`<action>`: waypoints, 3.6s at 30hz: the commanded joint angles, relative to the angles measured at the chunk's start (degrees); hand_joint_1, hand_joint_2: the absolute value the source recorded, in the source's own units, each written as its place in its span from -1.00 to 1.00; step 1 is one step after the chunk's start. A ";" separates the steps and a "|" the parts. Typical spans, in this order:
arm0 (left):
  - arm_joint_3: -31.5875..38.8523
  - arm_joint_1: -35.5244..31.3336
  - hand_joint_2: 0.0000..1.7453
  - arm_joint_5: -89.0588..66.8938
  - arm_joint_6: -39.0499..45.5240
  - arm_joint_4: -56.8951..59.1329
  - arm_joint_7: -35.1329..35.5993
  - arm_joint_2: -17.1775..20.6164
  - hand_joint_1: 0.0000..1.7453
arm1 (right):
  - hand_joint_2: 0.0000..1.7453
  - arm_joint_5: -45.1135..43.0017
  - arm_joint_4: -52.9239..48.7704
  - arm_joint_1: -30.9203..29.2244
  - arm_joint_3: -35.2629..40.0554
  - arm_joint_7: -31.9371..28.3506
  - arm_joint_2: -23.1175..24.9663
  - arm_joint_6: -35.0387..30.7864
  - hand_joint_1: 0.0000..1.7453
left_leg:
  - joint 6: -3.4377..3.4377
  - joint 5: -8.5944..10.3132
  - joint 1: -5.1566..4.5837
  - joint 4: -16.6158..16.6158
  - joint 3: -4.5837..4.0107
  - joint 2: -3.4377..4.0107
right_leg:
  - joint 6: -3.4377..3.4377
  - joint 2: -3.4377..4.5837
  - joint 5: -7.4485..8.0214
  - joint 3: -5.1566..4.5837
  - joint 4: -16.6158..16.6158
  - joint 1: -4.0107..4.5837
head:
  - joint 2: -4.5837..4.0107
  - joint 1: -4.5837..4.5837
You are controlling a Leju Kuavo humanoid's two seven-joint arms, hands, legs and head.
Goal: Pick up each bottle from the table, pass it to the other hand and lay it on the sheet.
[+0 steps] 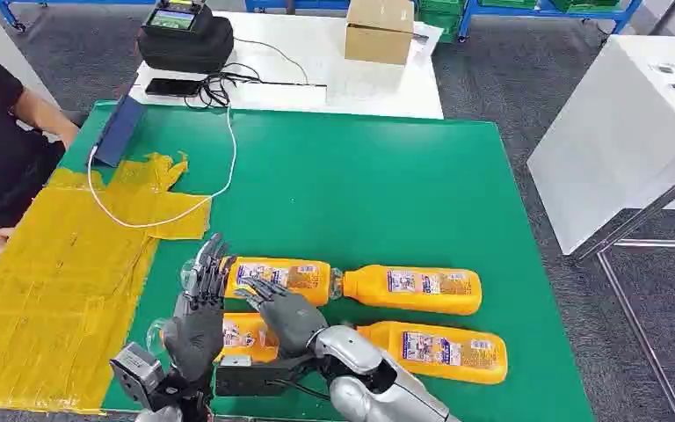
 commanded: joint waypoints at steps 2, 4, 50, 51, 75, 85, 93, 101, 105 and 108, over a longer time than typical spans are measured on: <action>-1.06 -3.37 -1.00 0.14 -0.22 4.99 0.11 2.30 -1.00 | 1.00 -1.45 15.09 -7.59 5.13 -1.53 3.36 2.35 -1.00 | 0.13 0.01 -0.10 -0.17 0.25 0.22 | -0.30 0.15 0.02 0.14 -0.08 -0.04 | 0.00 0.00; -1.35 -4.34 -1.00 0.10 -0.35 5.98 0.15 2.28 -1.00 | 1.00 -2.08 20.25 -9.02 6.81 -1.86 5.13 3.47 -1.00 | 0.08 0.01 -0.05 -0.11 0.18 0.13 | -0.22 0.08 0.01 0.12 -0.06 0.00 | 0.00 0.00; 12.25 5.64 1.00 33.00 27.34 -11.27 7.36 -2.80 -1.00 | 1.00 -29.33 -17.36 19.06 -7.73 -8.74 -0.45 -15.58 1.00 | -0.19 -0.36 -0.05 -0.15 0.72 0.17 | -0.46 0.29 -0.25 0.07 -0.04 0.02 | 0.00 0.00; 10.78 5.79 1.00 34.63 20.07 -10.67 8.57 -0.85 -1.00 | 1.00 -29.67 -17.74 18.96 -7.32 -9.94 -0.86 -15.20 1.00 | -0.23 -0.36 0.00 -0.13 0.65 0.21 | -0.37 0.35 -0.21 0.09 -0.05 0.04 | 0.00 0.00; -3.70 -0.13 1.00 13.47 -11.76 3.74 5.74 7.07 -1.00 | 1.00 -18.59 -14.05 14.33 2.21 -11.97 0.00 -3.81 1.00 | -0.26 -0.30 -0.01 -0.21 0.61 0.19 | -0.40 0.25 -0.18 -0.15 -0.09 0.02 | 0.00 0.00; -3.71 -1.20 1.00 11.56 -10.79 5.31 5.77 6.85 -1.00 | 1.00 -17.54 -11.58 11.65 3.46 -11.28 2.57 -2.47 1.00 | -0.21 -0.31 -0.05 -0.23 0.62 0.23 | -0.50 0.26 -0.20 -0.09 -0.08 0.01 | 0.00 0.00; -2.42 -1.41 1.00 11.46 -10.24 5.24 4.49 5.85 1.00 | 1.00 -16.91 -11.01 11.97 3.32 -10.41 2.94 -2.50 1.00 | -0.10 -0.26 -0.08 -0.29 0.66 0.22 | -0.55 0.22 -0.21 0.02 -0.11 0.00 | 0.00 -0.02; -1.20 -1.37 1.00 11.20 -9.23 3.24 4.76 5.93 1.00 | 1.00 -16.85 -11.31 12.33 2.16 -9.96 3.06 -3.37 1.00 | -0.16 -0.26 -0.02 -0.16 0.46 0.20 | -0.38 0.22 -0.19 -0.05 -0.03 0.02 | 0.00 0.00; -0.79 0.82 1.00 9.44 -7.87 -3.35 4.46 8.33 1.00 | 1.00 -16.63 -16.93 16.17 0.65 -10.73 -1.52 -4.99 1.00 | -0.15 -0.26 0.00 -0.16 0.46 0.11 | -0.41 0.13 -0.22 0.17 -0.06 0.04 | 0.00 0.00; -0.47 0.90 1.00 5.98 -5.29 -5.77 3.56 9.53 1.00 | 1.00 -16.69 -17.57 16.26 0.27 -10.90 -1.58 -5.30 1.00 | -0.13 -0.24 -0.02 -0.19 0.51 0.13 | -0.47 0.12 -0.21 -0.18 -0.06 0.04 | 0.00 0.00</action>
